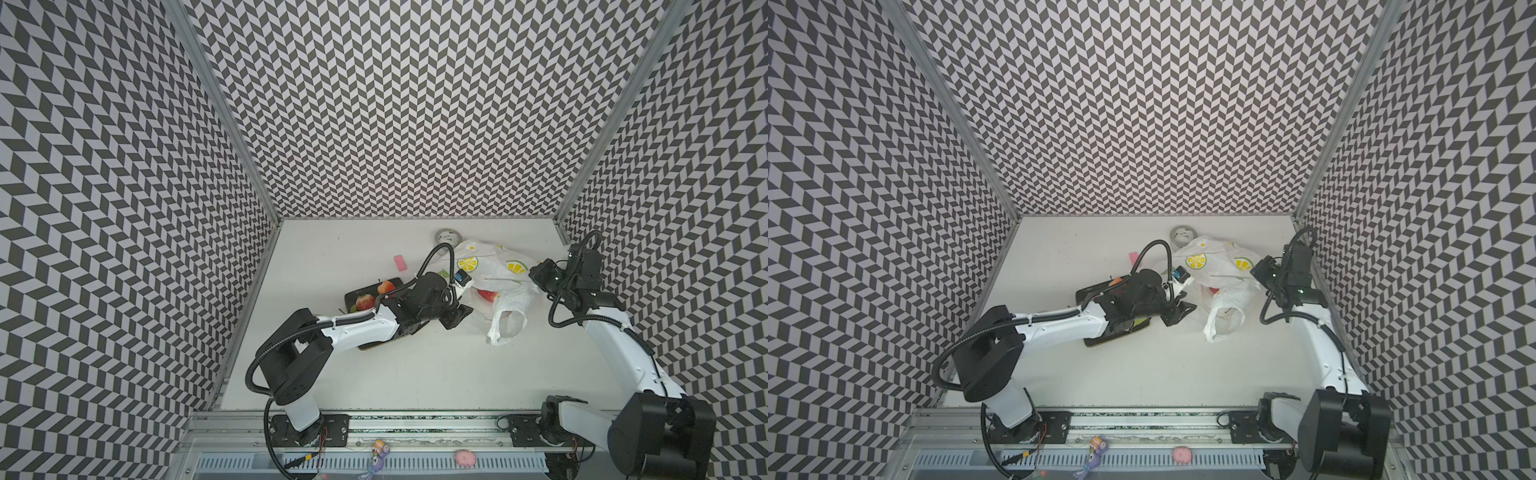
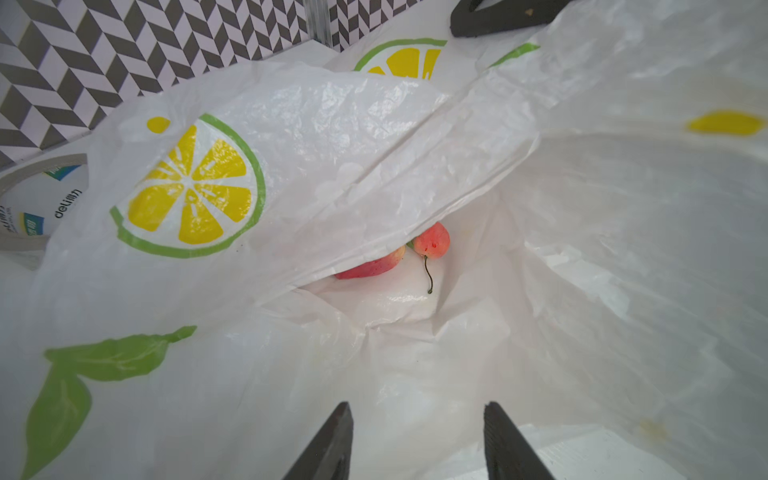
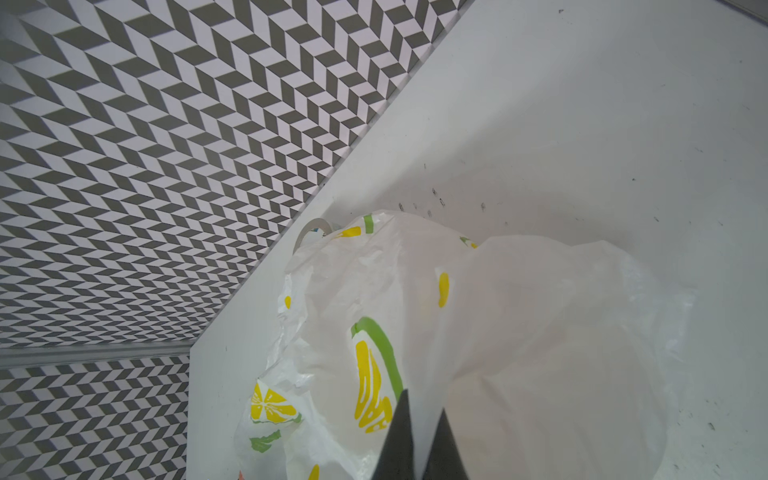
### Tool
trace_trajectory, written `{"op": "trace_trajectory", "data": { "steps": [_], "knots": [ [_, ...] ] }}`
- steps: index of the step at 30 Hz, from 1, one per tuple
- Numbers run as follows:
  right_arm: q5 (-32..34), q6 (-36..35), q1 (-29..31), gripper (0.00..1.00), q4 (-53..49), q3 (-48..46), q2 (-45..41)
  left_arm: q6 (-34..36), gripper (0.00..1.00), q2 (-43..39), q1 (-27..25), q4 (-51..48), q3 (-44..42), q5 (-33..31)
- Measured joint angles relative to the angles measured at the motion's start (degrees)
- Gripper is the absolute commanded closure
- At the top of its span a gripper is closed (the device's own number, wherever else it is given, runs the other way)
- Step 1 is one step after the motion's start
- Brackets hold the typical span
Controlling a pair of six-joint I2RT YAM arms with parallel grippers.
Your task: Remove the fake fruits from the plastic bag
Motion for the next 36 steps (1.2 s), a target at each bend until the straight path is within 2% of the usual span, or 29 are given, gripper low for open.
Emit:
{"op": "trace_trajectory", "data": {
  "steps": [3, 5, 7, 13, 15, 16, 22, 28, 31, 36],
  "knots": [
    [1.2, -0.1, 0.0, 0.88, -0.3, -1.9, 0.0, -0.1, 0.47, 3.4, -0.1, 0.6, 2.6, 0.0],
    [2.0, 0.3, -0.1, 0.77, -0.6, -3.0, 0.0, -0.2, 0.47, 5.2, -0.3, 1.2, 4.1, 0.0],
    [3.0, 0.5, -0.2, 0.59, -1.3, -3.9, 0.0, -0.2, 0.46, 7.0, -0.7, 1.6, 5.7, 0.0],
    [6.0, -0.3, -0.4, 0.31, -5.8, -1.3, -0.8, -0.1, 0.45, 11.1, -1.5, 2.5, 8.3, 0.0],
    [6.9, -0.8, -0.4, 0.17, -7.0, 0.5, -2.4, -0.1, 0.43, 11.9, -1.5, 2.7, 8.4, 0.0],
    [7.3, -1.1, -0.3, 0.14, -7.5, 1.2, -3.6, 0.0, 0.43, 12.3, -1.5, 2.8, 8.5, 0.0],
    [8.5, -1.9, 0.2, 0.14, -9.0, 0.6, -8.3, 0.4, 0.36, 14.4, -1.5, 3.2, 11.4, 0.0],
    [8.5, -2.6, 0.2, 0.18, -8.9, -0.5, -3.1, 1.6, 0.32, 18.4, -1.6, 3.8, 15.5, -0.3],
    [8.4, -3.5, 0.2, 0.30, -8.6, 0.7, 1.7, 3.8, 0.31, 21.9, -1.6, 3.7, 19.1, -1.0],
    [6.5, -5.4, 0.2, 0.66, -7.4, 2.4, 6.7, 9.3, 0.26, 28.8, -1.6, 3.1, 27.3, -2.6]
  ]
}}
